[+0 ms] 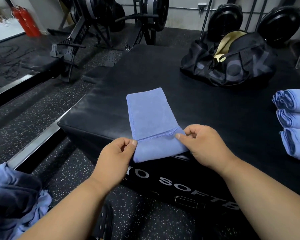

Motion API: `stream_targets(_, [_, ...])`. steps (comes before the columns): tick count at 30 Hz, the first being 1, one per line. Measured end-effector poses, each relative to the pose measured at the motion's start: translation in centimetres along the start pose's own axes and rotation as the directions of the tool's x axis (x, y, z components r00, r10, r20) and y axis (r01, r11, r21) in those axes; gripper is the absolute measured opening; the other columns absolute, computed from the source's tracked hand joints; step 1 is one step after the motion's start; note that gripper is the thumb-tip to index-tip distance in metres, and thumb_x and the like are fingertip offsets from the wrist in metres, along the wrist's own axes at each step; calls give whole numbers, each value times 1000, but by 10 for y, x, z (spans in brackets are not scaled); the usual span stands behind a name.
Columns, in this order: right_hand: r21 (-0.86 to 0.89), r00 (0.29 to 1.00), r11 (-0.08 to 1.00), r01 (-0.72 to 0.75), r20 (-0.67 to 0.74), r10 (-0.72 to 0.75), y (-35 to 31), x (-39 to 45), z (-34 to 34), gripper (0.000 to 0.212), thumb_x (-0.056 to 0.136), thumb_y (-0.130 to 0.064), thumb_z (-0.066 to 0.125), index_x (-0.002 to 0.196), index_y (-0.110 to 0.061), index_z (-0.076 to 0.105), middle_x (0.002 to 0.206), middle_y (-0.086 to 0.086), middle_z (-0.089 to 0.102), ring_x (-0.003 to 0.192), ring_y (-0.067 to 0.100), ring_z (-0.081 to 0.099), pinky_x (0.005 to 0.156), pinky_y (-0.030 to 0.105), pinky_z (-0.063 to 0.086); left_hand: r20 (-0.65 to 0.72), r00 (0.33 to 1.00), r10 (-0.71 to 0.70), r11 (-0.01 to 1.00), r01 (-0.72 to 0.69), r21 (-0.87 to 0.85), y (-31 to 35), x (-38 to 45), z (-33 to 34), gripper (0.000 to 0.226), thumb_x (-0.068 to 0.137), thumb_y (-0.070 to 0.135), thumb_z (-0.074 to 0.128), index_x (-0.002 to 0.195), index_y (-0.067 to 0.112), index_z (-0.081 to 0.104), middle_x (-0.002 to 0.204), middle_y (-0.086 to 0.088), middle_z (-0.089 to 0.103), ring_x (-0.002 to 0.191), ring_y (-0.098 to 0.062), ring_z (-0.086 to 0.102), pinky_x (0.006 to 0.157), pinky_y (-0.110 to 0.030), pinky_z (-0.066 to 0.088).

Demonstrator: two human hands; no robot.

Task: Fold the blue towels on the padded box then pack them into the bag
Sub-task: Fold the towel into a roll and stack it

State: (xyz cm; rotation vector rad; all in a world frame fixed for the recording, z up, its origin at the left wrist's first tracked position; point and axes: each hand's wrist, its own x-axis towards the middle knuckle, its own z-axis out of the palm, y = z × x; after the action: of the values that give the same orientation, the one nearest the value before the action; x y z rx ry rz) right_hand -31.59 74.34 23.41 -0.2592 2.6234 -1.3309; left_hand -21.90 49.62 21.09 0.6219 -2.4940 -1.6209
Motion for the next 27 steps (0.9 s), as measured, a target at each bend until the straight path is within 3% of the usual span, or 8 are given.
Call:
stream_targets(6, [-80,999,996,-31,-40,28,-4,2,1,36,89,-35,69,75,-6,51,55,-9,43,52,13,35,55,30,34,-11,997,76,995,-75,64,7,6,-1,43,102,51,58,80,14,62,77,-8,66,63,-9,49,66,-36,47])
stream_targets(11, [-64,999,997,-47,-21,45,-6,2,0,36,91,-37,66,81,-5,53,59,-4,47,54,14,37,55,31,34,-32,981,192,977,-188,96,17,6,-1,35,104,45,58,77,22,60,65,11,58,60,-5,48,59,-23,42])
stream_targets(16, [-34,1000,999,-18,-8,18,-6,1,1,25,92,-35,69,83,-16,57,56,-5,51,52,13,40,55,30,38,-16,995,103,992,-101,74,10,16,1,36,101,42,64,78,14,60,64,-3,55,57,-6,43,54,-19,39])
stream_targets(21, [-16,1000,1000,-1,-2,1,-5,3,2,16,94,-32,69,90,-26,55,55,-3,55,51,13,44,57,34,42,-43,998,51,995,-47,86,9,18,5,35,98,41,68,75,17,60,57,8,53,52,-5,42,50,-17,38])
stream_targets(24, [-85,1000,996,11,-16,-12,-4,3,3,20,92,-35,68,91,-28,50,62,2,58,54,13,46,60,38,47,-88,995,37,992,-26,121,11,18,6,30,94,41,74,77,20,60,58,5,58,51,-7,46,55,-26,43])
stream_targets(26, [-166,998,986,28,-46,-36,-3,3,4,24,90,-38,69,89,-29,47,71,0,60,57,11,47,62,40,49,-161,980,116,982,-89,169,13,16,5,24,89,36,78,81,26,57,65,7,60,59,-8,53,61,-29,43])
stream_targets(27, [-184,998,982,33,-55,-43,-2,3,4,25,89,-39,69,89,-29,46,74,-1,60,58,10,47,62,39,49,-190,956,222,959,-179,220,15,14,4,22,89,32,79,83,30,58,73,11,61,69,-6,57,67,-29,45])
